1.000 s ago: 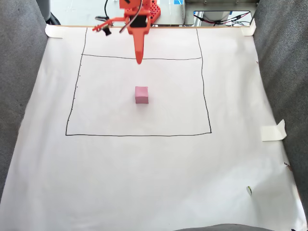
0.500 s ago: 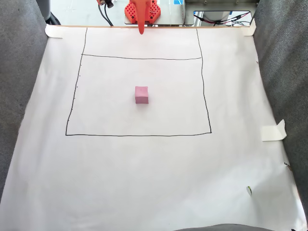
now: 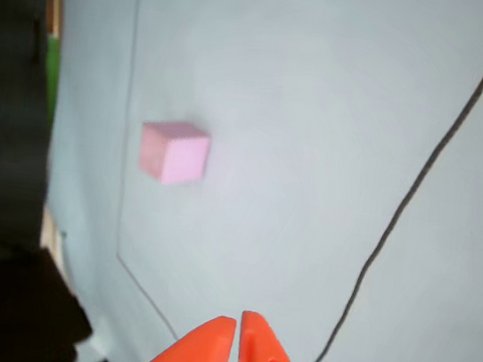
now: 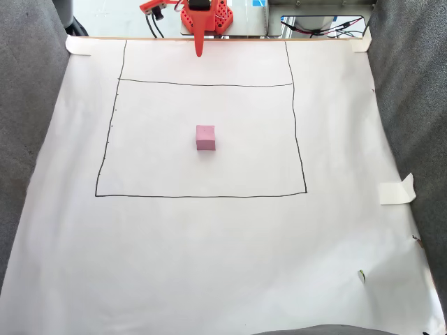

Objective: Grasp the colored block, Place it on the black dot, and then return the arm to the default position.

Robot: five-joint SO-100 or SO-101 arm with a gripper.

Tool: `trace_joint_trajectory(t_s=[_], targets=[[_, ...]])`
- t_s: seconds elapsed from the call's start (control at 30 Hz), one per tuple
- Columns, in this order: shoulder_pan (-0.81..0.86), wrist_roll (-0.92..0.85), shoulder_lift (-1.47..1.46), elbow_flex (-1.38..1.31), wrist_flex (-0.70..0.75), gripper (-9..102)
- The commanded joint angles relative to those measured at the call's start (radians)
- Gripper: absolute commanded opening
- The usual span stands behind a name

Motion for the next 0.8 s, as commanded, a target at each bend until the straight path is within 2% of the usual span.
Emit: trace_joint_trajectory(t_s=[0.0,0.3,0.6,0.77], targets=[[-0.02,-0.025,0.006,0.008,0.011,0],[-0.026,-0.123,0.006,0.163,-0.103,0],[-0.026,-0.084,0.006,0.161,-0.038,0],[-0.041,-0.083,0.006,0.123,0.084,0]])
